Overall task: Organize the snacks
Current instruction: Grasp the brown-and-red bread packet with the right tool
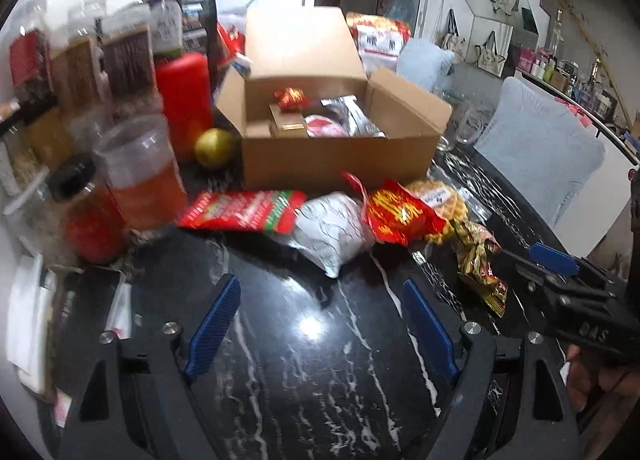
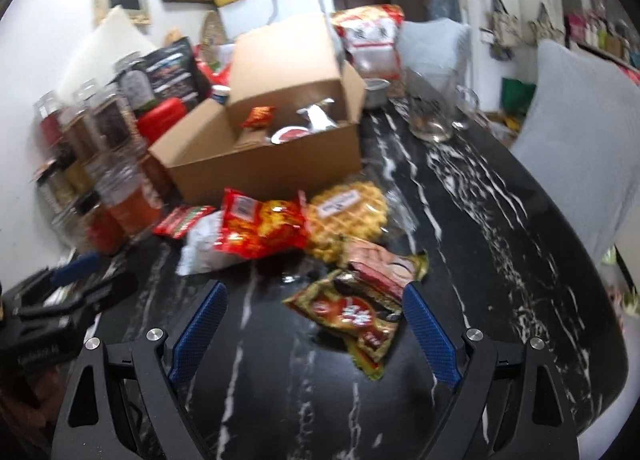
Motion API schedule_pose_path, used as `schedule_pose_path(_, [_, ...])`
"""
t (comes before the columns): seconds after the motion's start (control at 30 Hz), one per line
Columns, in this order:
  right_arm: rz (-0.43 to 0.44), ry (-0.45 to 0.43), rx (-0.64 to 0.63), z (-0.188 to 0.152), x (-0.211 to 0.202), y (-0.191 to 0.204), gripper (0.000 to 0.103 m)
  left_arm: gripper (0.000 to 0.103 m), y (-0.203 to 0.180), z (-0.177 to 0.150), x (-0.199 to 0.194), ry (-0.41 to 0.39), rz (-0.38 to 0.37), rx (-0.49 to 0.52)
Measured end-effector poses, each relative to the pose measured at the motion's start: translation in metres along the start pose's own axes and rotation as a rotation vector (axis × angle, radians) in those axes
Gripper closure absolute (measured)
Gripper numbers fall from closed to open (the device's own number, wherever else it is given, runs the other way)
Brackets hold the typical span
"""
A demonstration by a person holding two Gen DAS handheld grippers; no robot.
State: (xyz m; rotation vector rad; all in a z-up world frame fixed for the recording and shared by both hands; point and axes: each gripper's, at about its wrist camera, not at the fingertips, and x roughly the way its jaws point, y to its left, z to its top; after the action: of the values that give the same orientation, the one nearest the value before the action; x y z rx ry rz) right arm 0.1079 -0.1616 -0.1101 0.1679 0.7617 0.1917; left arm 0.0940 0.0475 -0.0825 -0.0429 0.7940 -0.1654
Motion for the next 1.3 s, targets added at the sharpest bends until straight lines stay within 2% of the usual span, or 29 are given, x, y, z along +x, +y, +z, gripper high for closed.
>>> schedule_pose_path(0.13, [0.016,0.028,0.055,0.002,0.014,-0.009,0.013,0.019,-0.004,0.0,0.014,0.02,0.036,0.009])
schedule_pose_path(0.4, [-0.1,0.068,0.098,0.013,0.043,-0.023,0.013,0.019,-0.004,0.006,0.03,0.038,0.037,-0.026])
schedule_pose_path(0.53, [-0.054,0.114,0.107,0.011,0.054,-0.03,0.016,0.019,-0.005,0.009,0.045,0.063,0.05,-0.037])
schedule_pose_path(0.57, [-0.038,0.127,0.107,0.01,0.057,-0.033,0.022,0.019,-0.005,0.011,0.048,0.072,0.049,-0.041])
schedule_pose_path(0.67, [-0.015,0.122,0.094,0.01,0.058,-0.036,0.029,0.019,-0.003,0.017,0.054,0.077,0.049,-0.07])
schedule_pose_path(0.8, [-0.038,0.104,0.009,0.012,0.053,-0.03,0.041,0.019,-0.001,0.027,0.062,0.067,0.078,-0.084])
schedule_pose_path(1.07, [-0.004,0.106,0.015,0.016,0.055,-0.037,0.041,0.019,0.0,0.038,0.084,0.088,0.103,-0.106])
schedule_pose_path(1.3, [0.008,0.117,0.024,0.018,0.061,-0.04,0.041,0.019,-0.001,0.042,0.089,0.102,0.104,-0.121])
